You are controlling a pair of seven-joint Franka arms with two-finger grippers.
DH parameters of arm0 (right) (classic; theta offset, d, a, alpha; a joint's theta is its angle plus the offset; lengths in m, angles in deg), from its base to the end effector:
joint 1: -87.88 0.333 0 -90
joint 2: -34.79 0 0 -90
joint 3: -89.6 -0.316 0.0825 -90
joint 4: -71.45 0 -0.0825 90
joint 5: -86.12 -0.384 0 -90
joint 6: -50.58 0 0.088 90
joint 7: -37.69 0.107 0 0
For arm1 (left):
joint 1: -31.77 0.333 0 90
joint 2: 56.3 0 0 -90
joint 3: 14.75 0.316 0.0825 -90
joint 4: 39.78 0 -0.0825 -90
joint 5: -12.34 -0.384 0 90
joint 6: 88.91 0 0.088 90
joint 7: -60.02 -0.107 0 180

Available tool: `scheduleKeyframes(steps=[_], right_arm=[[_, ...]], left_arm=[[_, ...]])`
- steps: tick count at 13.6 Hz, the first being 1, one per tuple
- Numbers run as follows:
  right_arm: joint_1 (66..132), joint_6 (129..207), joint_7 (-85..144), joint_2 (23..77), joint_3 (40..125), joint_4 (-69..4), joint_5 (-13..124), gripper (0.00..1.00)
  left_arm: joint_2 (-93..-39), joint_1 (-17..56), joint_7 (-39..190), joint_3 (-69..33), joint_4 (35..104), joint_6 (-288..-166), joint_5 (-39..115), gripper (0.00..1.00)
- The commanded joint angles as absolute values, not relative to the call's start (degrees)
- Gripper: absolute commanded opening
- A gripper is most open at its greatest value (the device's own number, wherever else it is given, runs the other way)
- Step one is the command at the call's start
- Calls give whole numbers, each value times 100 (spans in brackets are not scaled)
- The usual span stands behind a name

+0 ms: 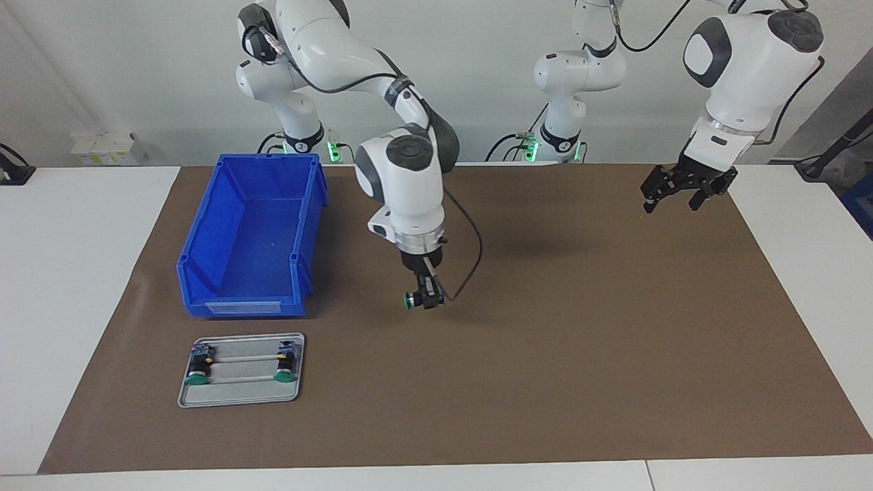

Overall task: Place and press button with both arms
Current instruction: 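Carry the button with the right gripper to the middle of the table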

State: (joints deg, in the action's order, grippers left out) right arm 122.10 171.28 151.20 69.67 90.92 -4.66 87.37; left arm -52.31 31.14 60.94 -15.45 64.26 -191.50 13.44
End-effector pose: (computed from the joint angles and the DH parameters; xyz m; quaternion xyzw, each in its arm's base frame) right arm 0.6208 0.4050 0.3940 -0.7645 0.6388 -0.0400 0.0764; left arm 0.5453 -0.0145 0.5652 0.9997 -0.0017 0.0220 0.0094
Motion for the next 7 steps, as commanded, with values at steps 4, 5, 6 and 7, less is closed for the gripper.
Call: scheduleKeyframes(steps=[4,5,6,7], right_arm=[[13014,17187,16354,7760,9091,334,8867,0],[13094,17239,16442,7768,9091,308,8867,0],[13173,17492,16556,7820,9091,264,8876,0],[13182,17582,16610,7847,9091,272,8919,0]], left_arm=[[-5050,3142,6037,-1563,6613,-19139,1252,100],[-5050,3142,6046,-1563,6613,-19139,1252,100],[-5050,3142,6037,-1563,6613,-19139,1252,100],[-5050,3142,6037,-1563,6613,-19139,1252,100]])
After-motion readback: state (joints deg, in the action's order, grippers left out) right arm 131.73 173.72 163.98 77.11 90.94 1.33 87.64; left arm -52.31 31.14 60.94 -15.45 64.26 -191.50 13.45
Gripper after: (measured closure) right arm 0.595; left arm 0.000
